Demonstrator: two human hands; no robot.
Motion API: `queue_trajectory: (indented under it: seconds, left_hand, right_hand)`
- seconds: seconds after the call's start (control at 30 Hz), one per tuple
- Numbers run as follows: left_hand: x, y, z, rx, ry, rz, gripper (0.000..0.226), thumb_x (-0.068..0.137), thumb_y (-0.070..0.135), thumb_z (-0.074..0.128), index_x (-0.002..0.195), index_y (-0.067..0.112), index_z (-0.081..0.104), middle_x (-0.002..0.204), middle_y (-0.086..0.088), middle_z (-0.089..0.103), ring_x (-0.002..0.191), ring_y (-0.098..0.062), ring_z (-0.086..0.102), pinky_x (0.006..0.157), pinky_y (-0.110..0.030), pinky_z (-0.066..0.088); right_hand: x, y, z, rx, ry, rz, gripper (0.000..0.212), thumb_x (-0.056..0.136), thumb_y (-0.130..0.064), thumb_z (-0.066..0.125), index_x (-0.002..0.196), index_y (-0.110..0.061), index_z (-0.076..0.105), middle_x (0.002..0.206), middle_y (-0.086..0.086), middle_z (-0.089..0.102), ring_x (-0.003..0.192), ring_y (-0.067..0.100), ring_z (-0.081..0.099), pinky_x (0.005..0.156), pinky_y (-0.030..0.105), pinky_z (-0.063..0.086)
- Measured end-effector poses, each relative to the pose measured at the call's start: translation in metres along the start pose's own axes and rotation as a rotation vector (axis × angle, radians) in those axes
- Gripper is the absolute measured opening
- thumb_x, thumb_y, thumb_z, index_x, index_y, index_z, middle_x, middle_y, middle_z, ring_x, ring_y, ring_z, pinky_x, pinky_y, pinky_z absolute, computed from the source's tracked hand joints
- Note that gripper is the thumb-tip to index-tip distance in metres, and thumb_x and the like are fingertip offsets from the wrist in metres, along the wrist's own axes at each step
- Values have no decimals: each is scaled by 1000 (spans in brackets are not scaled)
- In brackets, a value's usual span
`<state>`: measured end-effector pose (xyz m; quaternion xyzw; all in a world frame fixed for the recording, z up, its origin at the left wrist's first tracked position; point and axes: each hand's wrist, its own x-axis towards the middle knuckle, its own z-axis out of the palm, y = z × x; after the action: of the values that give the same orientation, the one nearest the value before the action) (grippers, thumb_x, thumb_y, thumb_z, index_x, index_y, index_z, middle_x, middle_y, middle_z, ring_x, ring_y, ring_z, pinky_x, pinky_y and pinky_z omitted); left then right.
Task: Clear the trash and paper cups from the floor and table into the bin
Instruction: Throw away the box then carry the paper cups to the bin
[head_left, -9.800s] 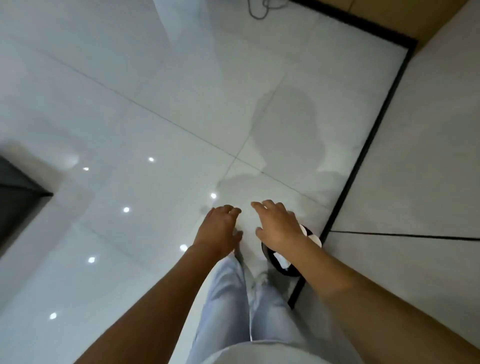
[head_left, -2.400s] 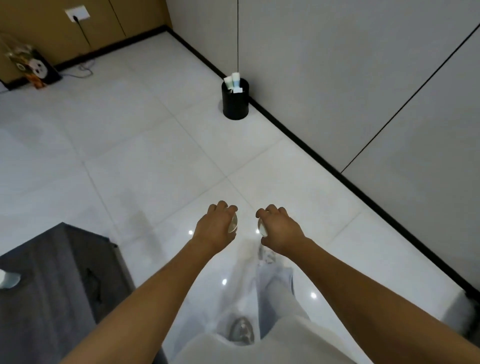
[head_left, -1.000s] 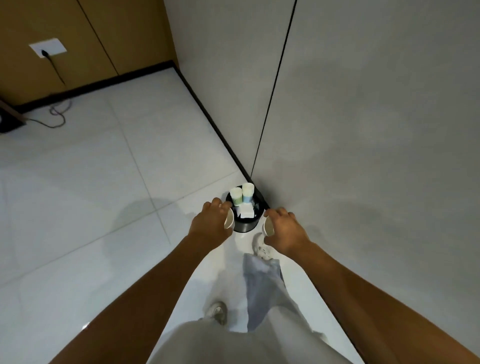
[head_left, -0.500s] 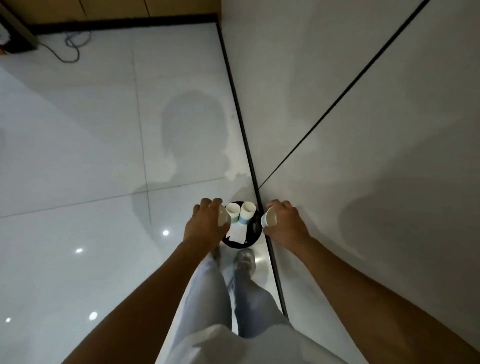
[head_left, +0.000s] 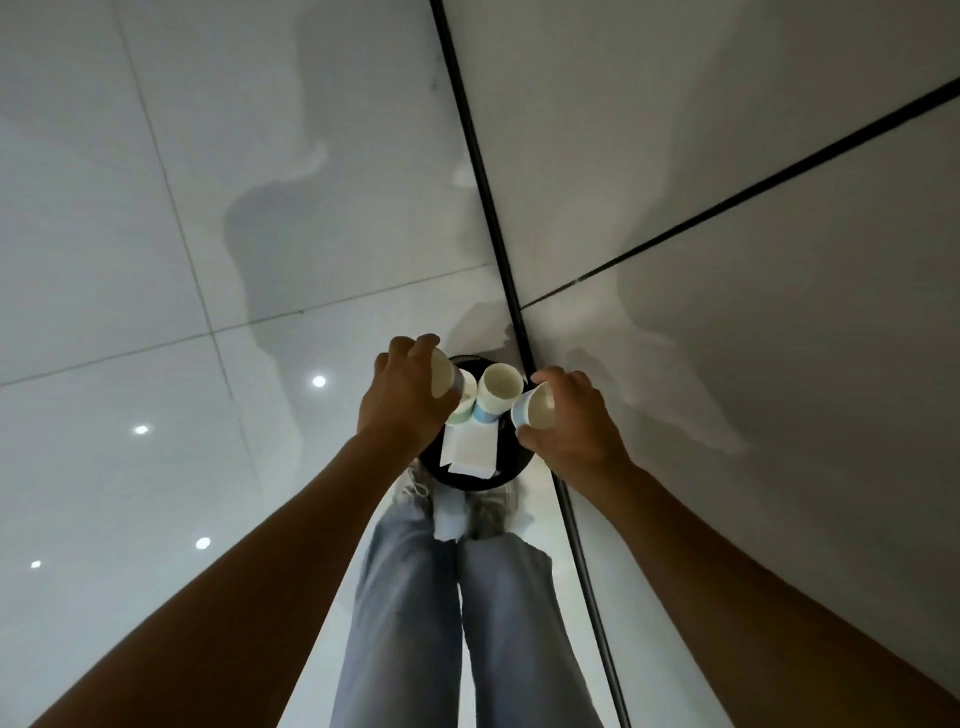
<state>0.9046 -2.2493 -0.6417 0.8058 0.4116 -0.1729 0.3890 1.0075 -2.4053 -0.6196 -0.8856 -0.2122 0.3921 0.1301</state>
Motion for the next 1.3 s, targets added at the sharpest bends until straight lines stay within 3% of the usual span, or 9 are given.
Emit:
queue_trajectory:
  seconds: [0.2,0.37,0.6,0.83,1.0,1.1,1.3]
  left_hand:
    - [78,-34,61,81,-104,40,68,77,30,75,136,19,42,131,-8,44,120,-30,44,92,-44,48]
    - [98,-50,102,139,-226,76,77,69,34,81,135,19,44,131,-6,47,117,-26,48,93,-44,48]
    - [107,-66,128,164,-302,82,85,69,39,81,138,14,39,140,-9,43,125,-27,44,98,-39,45]
    - [88,-89,90,29,-183,61,80,68,41,81,136,21,43,136,-1,47,123,-22,45,93,-36,43]
    - [73,-123,62,55,-197,21,75,76,43,74,139,22,40,142,0,42,129,-20,40,96,-34,40]
    - [69,-138,54,53,-167,24,72,77,44,73,138,24,40,142,2,43,129,-18,40,94,-29,38]
    - [60,-154,51,5,-107,21,68,79,43,71,137,22,42,139,1,45,126,-19,44,93,-30,41]
  right_hand:
    - [64,34,40,80,97,-30,65,72,-23,81,128,-16,49,123,7,49,110,21,50,81,28,49]
    - [100,46,60,48,113,-21,68,72,-26,80,131,-19,48,126,5,49,113,21,51,76,19,40]
    - [119,40,65,34,54,-45,69,72,-26,80,132,-21,45,127,5,46,113,21,49,81,26,48]
    - [125,-1,68,48,-91,-156,64,76,-21,76,132,-20,45,128,5,45,115,23,46,91,35,48]
    - [145,-23,100,-122,-265,-206,64,78,-22,72,134,-19,42,130,8,43,119,27,45,95,35,41]
    - [149,-24,125,-213,-335,-210,70,80,-24,71,140,-19,37,141,8,37,130,28,36,100,36,36]
    - [159,-30,137,-317,-317,-189,73,80,-29,71,143,-23,34,138,10,40,126,31,42,99,39,41]
